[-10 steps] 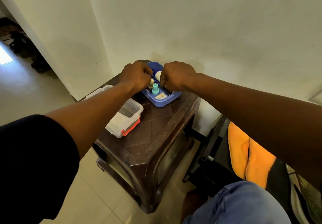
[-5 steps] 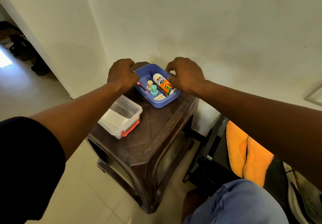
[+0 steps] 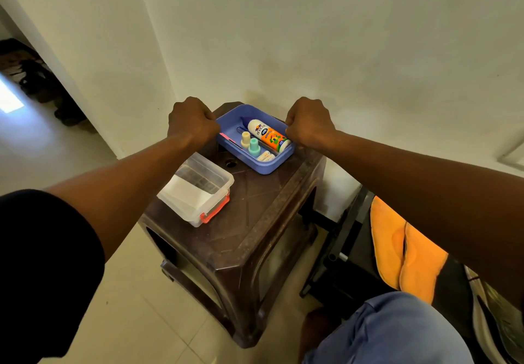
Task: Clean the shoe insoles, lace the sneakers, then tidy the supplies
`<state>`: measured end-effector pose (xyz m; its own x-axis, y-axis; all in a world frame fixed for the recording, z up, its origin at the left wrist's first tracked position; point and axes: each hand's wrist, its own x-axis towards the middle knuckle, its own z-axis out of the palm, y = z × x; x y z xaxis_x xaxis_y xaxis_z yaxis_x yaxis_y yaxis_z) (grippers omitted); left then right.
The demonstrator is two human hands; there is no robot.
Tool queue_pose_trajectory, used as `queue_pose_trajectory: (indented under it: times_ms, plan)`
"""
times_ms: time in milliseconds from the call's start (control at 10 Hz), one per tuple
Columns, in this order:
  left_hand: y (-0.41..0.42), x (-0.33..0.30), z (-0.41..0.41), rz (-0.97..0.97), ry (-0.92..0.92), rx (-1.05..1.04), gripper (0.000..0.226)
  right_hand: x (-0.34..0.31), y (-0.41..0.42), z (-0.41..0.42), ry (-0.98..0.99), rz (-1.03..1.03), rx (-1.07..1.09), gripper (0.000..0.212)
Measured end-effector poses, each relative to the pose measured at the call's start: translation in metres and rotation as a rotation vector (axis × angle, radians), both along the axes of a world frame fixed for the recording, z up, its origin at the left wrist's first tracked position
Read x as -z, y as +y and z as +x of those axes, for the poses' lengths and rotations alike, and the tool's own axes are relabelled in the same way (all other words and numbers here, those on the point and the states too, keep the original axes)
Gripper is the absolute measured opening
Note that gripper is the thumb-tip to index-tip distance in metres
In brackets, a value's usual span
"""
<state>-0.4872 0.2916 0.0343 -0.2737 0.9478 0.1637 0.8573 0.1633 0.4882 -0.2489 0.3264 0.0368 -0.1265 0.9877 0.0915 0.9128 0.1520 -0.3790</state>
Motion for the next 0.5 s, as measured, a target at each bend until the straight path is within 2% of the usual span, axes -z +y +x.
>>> queue_pose_trajectory:
  times_ms: [300,500]
  plan:
    - [-0.002,0.003,-0.002,-0.002,0.015,-0.013,0.013,0.008,0.009,0.000,0.030,0.028,-0.012,0.021]
    - [-0.019,-0.010,0.016,0.045,0.055,-0.032,0.029,-0.003,-0.009,0.011,0.057,0.054,0.009,0.026]
